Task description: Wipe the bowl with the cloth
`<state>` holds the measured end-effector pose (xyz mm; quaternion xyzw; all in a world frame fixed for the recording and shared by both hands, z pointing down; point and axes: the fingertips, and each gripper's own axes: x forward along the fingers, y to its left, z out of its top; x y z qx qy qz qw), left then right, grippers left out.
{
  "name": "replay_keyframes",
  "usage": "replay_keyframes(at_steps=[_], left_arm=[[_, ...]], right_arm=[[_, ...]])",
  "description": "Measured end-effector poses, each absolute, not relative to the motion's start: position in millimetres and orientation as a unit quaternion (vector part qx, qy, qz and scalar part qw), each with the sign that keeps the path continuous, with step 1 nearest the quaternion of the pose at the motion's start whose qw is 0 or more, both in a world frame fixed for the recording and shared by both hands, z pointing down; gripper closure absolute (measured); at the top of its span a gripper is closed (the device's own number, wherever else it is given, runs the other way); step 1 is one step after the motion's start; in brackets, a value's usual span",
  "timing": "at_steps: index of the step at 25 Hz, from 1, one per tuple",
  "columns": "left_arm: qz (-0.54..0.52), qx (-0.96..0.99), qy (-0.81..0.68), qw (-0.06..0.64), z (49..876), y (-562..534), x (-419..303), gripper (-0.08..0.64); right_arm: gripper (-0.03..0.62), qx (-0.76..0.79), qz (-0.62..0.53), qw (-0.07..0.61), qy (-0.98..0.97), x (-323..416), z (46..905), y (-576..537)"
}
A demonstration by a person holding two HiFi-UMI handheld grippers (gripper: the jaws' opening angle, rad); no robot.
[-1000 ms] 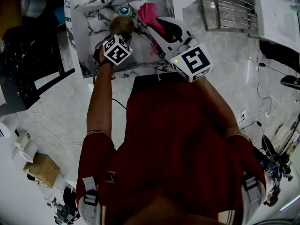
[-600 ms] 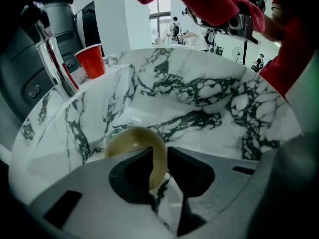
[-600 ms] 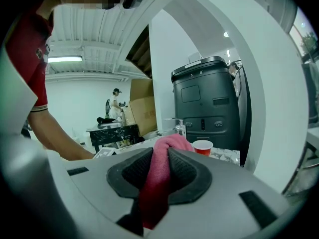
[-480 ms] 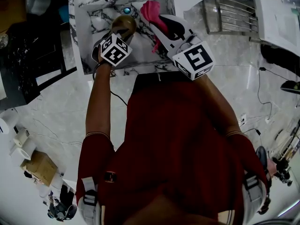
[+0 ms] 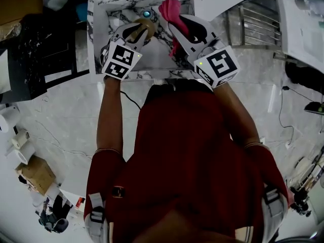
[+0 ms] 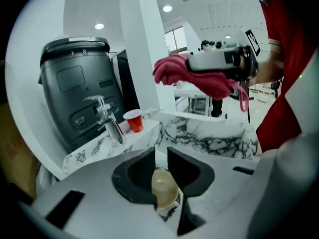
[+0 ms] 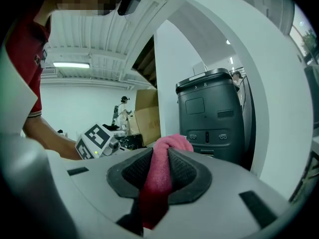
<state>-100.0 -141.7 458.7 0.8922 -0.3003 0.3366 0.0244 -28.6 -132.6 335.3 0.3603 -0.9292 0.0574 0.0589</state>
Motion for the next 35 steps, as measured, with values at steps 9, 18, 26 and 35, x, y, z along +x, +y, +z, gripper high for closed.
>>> replay_keyframes(at_steps=[9,18,26,35], left_arm=[[0.172,0.908,-0.382,0.019,350,-127,-93,0.507],[0.049,0.906,-0.421,-0.002,281,-96,-99,0.548],[-0.014,0.898,-0.439,-0.019,250,-69,-106,0.554],[-0.057,0.889,-0.453,-0.022,237,-52,-117,0.554]], right_arm=[[0.503,0.345,0.036,0.023,-0.938,-24,303,-117],[0.503,0.336,0.016,-0.016,-0.942,-10,270,-92],[0.503,0.329,0.007,-0.034,-0.944,-2,258,-69],[0.503,0.323,0.014,-0.047,-0.945,0,255,-53]])
